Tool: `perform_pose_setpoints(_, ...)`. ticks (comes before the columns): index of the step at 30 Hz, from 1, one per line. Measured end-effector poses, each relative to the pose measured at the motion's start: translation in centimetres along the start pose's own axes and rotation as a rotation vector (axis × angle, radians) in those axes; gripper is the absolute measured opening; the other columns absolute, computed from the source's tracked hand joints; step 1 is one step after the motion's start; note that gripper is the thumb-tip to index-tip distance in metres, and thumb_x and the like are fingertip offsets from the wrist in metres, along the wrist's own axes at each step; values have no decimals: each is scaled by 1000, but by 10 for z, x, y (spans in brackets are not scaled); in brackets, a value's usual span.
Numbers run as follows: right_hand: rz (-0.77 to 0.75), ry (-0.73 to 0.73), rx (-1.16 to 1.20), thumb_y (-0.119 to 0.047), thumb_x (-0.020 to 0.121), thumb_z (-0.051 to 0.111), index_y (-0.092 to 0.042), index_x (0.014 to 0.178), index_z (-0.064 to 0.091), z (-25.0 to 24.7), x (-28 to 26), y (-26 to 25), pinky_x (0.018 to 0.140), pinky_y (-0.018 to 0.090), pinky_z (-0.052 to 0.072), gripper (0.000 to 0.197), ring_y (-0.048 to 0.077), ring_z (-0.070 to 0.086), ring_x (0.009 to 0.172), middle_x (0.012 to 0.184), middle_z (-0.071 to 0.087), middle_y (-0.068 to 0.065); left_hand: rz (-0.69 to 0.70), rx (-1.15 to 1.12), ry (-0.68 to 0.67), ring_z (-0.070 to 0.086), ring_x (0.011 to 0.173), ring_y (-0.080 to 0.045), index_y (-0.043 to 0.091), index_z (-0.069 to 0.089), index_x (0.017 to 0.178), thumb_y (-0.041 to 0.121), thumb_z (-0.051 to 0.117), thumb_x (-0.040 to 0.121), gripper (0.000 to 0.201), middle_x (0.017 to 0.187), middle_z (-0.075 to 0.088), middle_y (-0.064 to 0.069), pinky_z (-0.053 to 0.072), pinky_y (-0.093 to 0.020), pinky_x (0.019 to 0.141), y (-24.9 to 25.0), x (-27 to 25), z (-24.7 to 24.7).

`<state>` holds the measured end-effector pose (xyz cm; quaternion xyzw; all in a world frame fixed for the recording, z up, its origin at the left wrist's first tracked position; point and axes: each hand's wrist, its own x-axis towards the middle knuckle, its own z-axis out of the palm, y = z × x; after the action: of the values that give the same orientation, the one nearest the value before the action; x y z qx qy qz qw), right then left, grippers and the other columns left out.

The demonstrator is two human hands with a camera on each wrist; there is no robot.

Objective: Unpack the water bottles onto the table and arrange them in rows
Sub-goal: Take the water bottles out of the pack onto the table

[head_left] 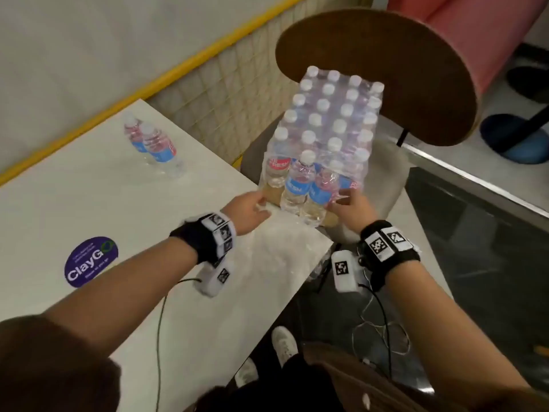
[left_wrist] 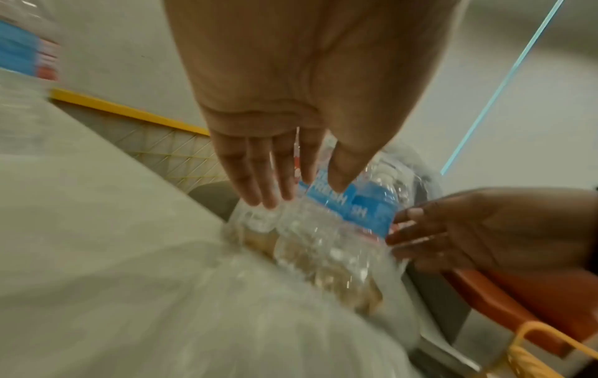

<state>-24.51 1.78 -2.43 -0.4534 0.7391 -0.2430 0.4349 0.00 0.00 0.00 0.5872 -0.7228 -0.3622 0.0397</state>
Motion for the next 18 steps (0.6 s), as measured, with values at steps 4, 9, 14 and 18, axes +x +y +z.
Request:
perform_pose_setpoints(4,10,25,155,-20,81,72,-1,106,62,-2,12,-13,61,24,49,33,17,60,76,91,64,6,68,-178,99,57,116,-20,12,51,127,35,71,80,56,129,57,-6,45,-36,101,47,57,-8)
perform_pose_setpoints(9,-68,124,236,-18,79,75,-16,78,63,7,10,-13,44,6,42,12,4,58,62,70,61,-9,88,-236,194,64,101,-23,13,52,122,37,76,73,59,109,69,-5,52,-36,90,66,84,6)
perform_pose_setpoints(14,-76,115,141,-32,74,77,-11,109,59,17,11,-9,72,27,49,44,14,62,78,90,64,-1,50,-246,154,64,101,-23,10,57,113,43,75,68,59,107,68,-6,52,-40,91,61,91,16)
perform_pose_setpoints(18,-95,61,73,-32,70,78,-18,117,46,23,4,-10,82,41,54,58,22,62,92,102,61,0,11,-298,119,57,109,-22,11,41,127,37,72,77,64,122,57,-5,46,-34,96,51,64,9)
